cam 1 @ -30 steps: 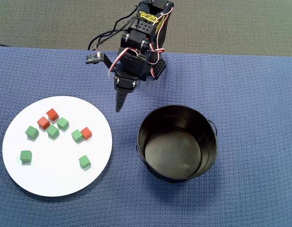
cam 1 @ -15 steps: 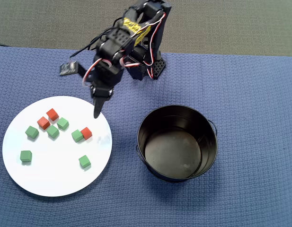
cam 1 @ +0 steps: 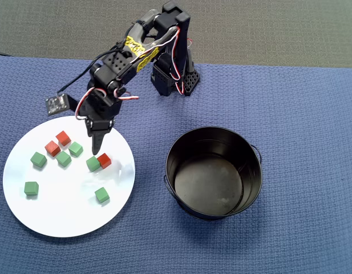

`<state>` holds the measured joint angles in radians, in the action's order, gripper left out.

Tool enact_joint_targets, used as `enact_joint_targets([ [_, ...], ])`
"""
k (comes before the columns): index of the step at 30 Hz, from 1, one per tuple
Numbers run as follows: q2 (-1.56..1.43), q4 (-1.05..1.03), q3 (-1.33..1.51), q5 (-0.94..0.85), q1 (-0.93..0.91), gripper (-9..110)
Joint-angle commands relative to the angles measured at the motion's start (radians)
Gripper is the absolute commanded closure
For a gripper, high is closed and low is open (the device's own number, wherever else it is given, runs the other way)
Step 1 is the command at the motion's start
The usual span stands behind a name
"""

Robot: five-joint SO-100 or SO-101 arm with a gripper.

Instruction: Pick up the green cubes from the white plate and place them in the black recipient

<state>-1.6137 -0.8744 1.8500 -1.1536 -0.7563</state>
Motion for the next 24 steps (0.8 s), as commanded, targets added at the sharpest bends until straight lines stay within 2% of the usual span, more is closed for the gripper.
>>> enact_joint_targets([
  [1, 0.06, 0.06, -0.101, -0.109, -0.021, 81],
  [10, 0.11, 0.109, -0.11, -0.339, -0.018, 78],
  [24, 0.215, 0.112, -0.172, -0.291, 0.055, 79],
])
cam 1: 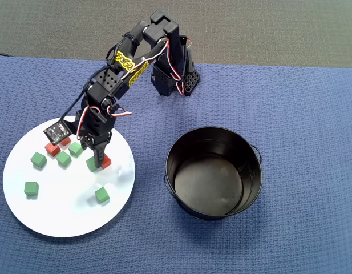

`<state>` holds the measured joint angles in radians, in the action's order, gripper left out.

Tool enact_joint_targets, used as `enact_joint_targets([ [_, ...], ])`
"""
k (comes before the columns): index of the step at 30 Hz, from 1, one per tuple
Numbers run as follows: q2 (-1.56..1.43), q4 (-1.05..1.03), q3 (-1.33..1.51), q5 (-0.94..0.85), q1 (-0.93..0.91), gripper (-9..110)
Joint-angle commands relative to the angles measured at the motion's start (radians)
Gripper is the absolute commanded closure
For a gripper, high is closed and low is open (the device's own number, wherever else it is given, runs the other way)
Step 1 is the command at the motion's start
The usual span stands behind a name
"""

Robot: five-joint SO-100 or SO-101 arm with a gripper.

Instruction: Pick up the green cubes from the white plate and place them in the black recipient

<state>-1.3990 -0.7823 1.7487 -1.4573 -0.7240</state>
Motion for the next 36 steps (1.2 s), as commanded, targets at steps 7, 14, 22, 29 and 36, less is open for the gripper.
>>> enact_joint_targets([
  [7, 0.026, 0.017, -0.078, 0.026, 0.057, 81],
  [14, 0.078, 0.021, -0.11, 0.021, 0.063, 82],
  [22, 0.124, 0.023, -0.147, 0.029, 0.064, 85],
  [29, 0.144, 0.023, -0.163, 0.04, 0.063, 93],
  [36, 0.137, 0.041, -0.163, 0.071, 0.067, 101],
])
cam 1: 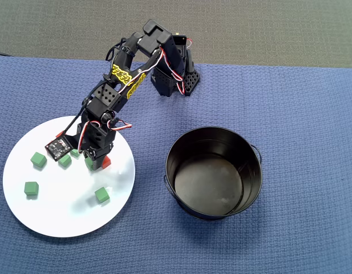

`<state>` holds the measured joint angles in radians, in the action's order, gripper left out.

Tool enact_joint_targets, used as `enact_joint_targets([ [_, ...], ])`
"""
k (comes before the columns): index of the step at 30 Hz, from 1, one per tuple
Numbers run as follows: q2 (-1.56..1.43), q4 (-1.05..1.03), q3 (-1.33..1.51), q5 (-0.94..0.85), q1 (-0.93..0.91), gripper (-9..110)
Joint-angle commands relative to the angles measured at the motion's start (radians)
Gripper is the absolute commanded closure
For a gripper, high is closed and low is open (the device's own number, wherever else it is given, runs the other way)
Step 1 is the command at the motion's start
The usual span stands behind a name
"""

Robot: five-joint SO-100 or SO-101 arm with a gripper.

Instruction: Pick up the green cubes from the white plate and place them in the black recipient

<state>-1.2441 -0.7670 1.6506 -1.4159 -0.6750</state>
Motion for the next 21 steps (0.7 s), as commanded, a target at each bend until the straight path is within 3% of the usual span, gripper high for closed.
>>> enact_joint_targets([
  [1, -0.023, 0.035, -0.063, 0.038, 0.018, 101],
  [10, -0.342, -0.115, -0.058, 0.167, -0.006, 101],
  [16, -0.586, -0.324, -0.172, 0.436, 0.006, 101],
  [21, -0.715, -0.413, -0.209, 0.64, 0.14, 101],
])
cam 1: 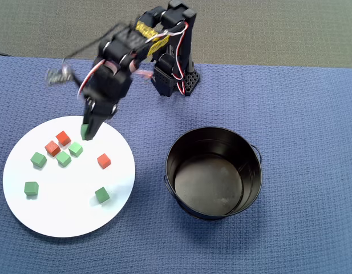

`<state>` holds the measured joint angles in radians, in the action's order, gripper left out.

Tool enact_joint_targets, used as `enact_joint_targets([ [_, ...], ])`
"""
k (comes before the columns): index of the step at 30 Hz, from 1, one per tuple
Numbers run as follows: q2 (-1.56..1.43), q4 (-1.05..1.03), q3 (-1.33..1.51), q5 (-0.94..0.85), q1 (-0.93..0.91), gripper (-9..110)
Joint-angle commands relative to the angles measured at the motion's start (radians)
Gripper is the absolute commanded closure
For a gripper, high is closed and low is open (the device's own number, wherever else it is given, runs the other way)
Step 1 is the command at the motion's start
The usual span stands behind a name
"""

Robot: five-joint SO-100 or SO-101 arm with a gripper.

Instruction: Pick up the green cubes from the white plate and place them in the black recipient

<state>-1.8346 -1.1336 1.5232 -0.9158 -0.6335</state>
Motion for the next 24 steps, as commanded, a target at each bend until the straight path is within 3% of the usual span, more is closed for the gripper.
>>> enact_joint_targets([
  [1, -0.144, -0.051, -0.075, 0.161, 0.146, 101],
  [13, -0.106, 0.034, 0.089, 0.373, 0.779, 102],
  [16, -0.067, 0.067, 0.124, 0.396, 0.853, 101],
  [19, -0.032, 0.067, 0.121, 0.397, 0.887, 82],
  [24, -0.029, 0.114, 0.11, 0.411, 0.842, 75],
])
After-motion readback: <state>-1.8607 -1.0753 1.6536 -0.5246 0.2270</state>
